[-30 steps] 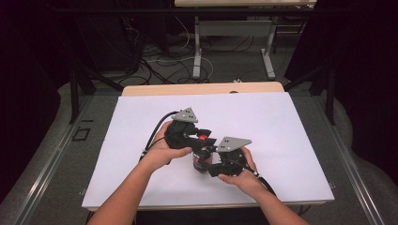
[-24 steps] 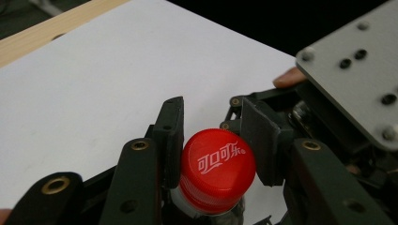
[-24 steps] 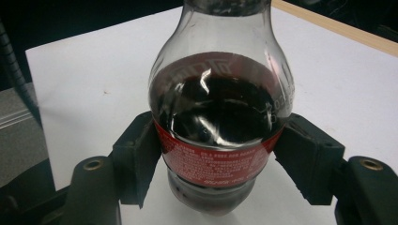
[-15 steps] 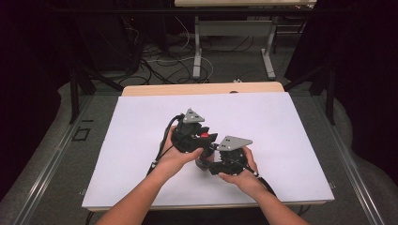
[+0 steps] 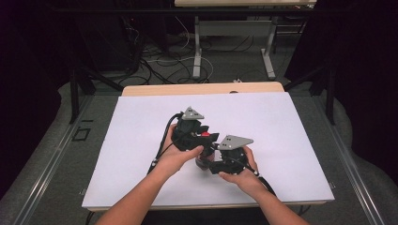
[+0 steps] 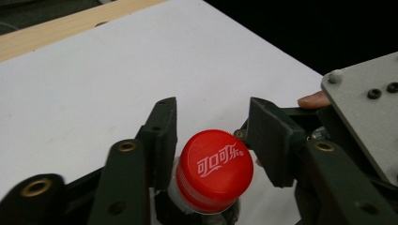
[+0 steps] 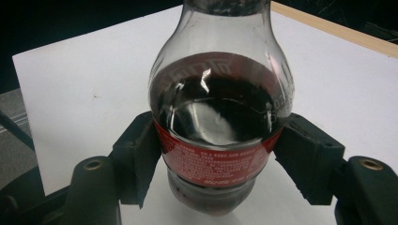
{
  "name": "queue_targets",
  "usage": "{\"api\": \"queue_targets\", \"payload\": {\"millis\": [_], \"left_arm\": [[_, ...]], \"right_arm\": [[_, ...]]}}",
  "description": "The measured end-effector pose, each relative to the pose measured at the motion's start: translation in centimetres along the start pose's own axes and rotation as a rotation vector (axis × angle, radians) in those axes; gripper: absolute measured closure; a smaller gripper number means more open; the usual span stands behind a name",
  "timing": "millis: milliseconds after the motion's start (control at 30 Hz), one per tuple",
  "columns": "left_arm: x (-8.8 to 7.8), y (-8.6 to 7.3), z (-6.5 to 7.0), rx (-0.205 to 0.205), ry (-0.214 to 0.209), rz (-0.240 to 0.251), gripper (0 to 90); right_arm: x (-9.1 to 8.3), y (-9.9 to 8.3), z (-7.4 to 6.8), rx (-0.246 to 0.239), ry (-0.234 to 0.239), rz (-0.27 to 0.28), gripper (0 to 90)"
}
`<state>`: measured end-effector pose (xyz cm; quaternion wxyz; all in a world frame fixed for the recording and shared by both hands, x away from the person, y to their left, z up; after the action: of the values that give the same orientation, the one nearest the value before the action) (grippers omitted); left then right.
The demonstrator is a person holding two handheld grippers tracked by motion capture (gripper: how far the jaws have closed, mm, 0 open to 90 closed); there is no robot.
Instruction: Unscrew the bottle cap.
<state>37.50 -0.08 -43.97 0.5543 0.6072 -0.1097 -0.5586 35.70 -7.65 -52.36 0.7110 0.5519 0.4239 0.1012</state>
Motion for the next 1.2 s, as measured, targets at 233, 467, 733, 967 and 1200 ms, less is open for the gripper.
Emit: {"api": "queue_targets", "payload": {"millis": [233,467,733,967,1200], "left_arm": [[-1.6,0.3,-0.4,0.044,-0.063,0.014,42.5],[-3.2,0.4,-0.9,0.115,-0.207,-0.031,40.1],[-2.7,-0.5,-1.6,0.178,-0.270,-0.085,42.8],[-2.1,-0.6,-1.6,0.185,-0.286,-0.098,46.1],[-1.6,-0.8,-1.0,0.210,-0.283,-0.105,54.7]], "right_arm": [[-0.1,0.0,-0.1,0.005,0.010,0.000,33.2],[0.0,0.0,-0.3,-0.012,0.031,0.009,33.1],[-0.1,0.0,-0.5,-0.022,0.046,0.006,33.2],[0.0,-0.1,-0.7,-0.030,0.056,0.000,33.2],[0.0,0.0,-0.7,-0.030,0.056,0.008,33.2]]}}
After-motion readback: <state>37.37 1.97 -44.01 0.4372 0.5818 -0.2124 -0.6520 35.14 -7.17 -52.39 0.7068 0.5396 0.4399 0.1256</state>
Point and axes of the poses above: each handheld gripper's, and its own axes: x roughly forward along the jaws, y roughly out of its top, z roughly to its right, the point moved 7 cm from there along x, roughly forward along the jaws, and after that the axes turned 8 degrees about -y, right-handed, at the moved point
